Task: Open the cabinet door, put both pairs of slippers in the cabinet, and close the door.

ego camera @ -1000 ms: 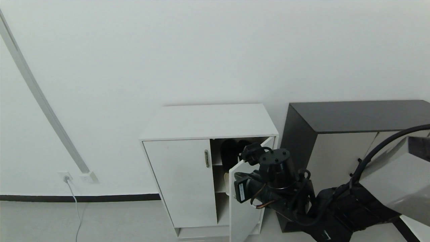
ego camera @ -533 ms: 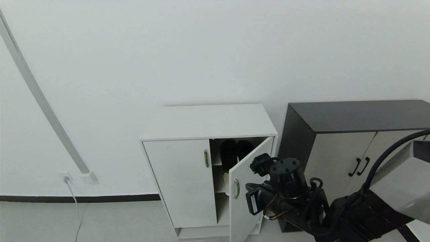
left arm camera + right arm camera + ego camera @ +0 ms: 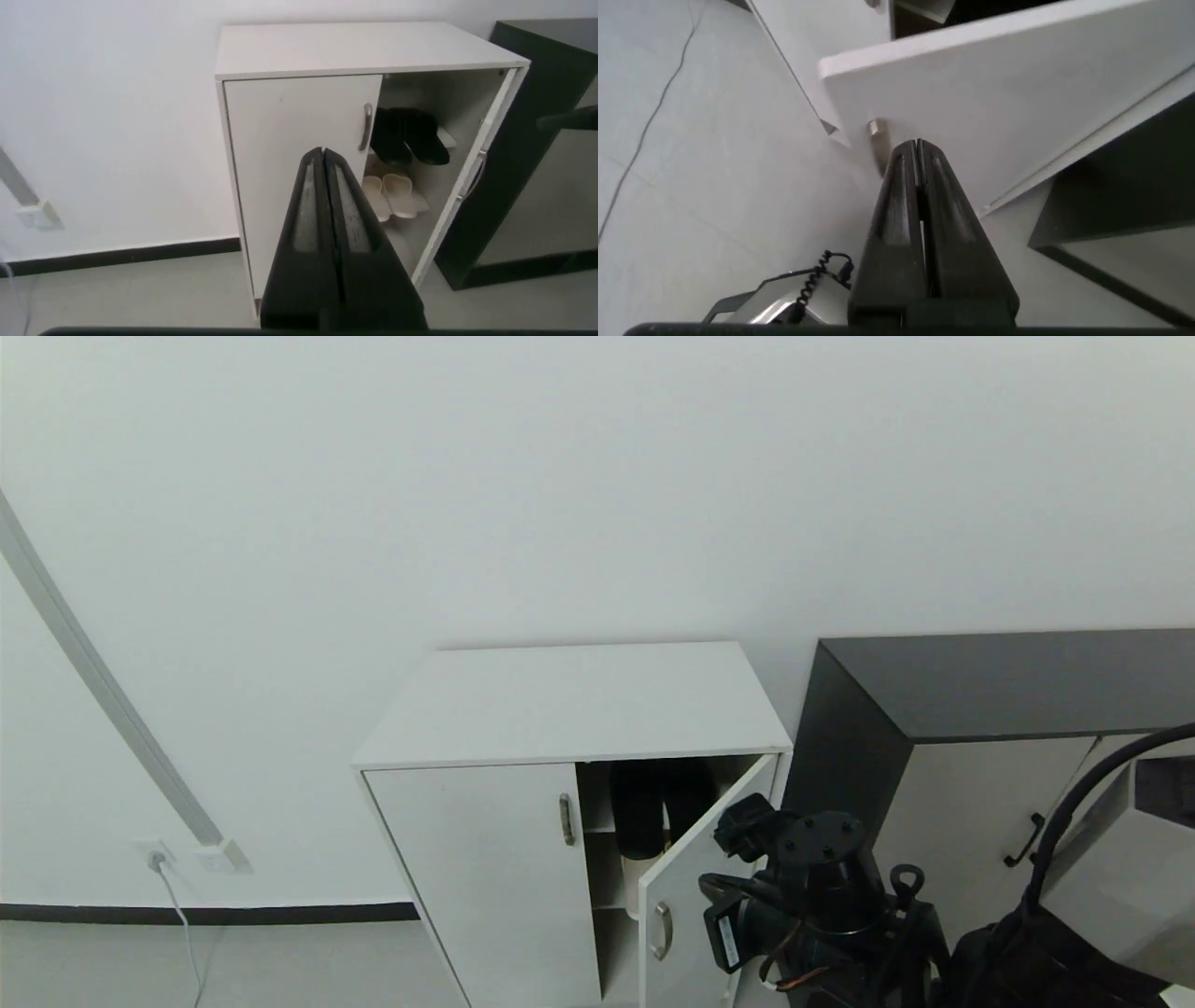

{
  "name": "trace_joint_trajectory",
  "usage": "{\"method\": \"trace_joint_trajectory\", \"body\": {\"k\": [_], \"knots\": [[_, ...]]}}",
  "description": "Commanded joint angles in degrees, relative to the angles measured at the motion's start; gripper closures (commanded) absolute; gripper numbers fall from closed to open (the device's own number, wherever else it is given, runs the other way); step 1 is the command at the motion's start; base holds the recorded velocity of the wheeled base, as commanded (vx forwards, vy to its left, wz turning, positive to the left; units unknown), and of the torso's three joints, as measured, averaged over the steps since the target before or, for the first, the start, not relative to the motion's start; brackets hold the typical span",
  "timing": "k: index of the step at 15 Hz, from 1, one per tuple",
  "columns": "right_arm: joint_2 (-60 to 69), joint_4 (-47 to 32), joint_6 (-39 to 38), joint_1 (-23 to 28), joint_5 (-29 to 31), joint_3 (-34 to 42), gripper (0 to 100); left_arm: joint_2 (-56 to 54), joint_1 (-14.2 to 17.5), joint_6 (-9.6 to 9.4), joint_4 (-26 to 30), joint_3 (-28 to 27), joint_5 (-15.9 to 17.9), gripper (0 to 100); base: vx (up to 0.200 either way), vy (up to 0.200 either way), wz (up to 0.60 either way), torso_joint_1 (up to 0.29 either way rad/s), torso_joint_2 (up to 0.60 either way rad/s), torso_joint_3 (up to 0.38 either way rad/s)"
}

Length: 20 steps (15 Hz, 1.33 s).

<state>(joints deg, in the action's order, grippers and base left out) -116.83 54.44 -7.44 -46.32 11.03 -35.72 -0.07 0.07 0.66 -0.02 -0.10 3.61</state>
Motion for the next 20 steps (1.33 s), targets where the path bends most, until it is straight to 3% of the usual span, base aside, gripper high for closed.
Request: {"method": "trace_joint_trajectory", "body": {"k": [1, 20], "knots": [[-1.9, 0.0, -0.1, 0.0, -0.1, -0.3, 100, 0.1, 0.0, 0.13, -0.1, 0.0, 0.0, 100, 0.000, 0.000, 0.00, 0.000, 0.00, 0.000], [-21.7, -1.4, 0.1, 9.7, -0.6, -28.7, 100, 0.1, 0.0, 0.13, -0.1, 0.0, -0.2, 100, 0.000, 0.000, 0.00, 0.000, 0.00, 0.000]]}}
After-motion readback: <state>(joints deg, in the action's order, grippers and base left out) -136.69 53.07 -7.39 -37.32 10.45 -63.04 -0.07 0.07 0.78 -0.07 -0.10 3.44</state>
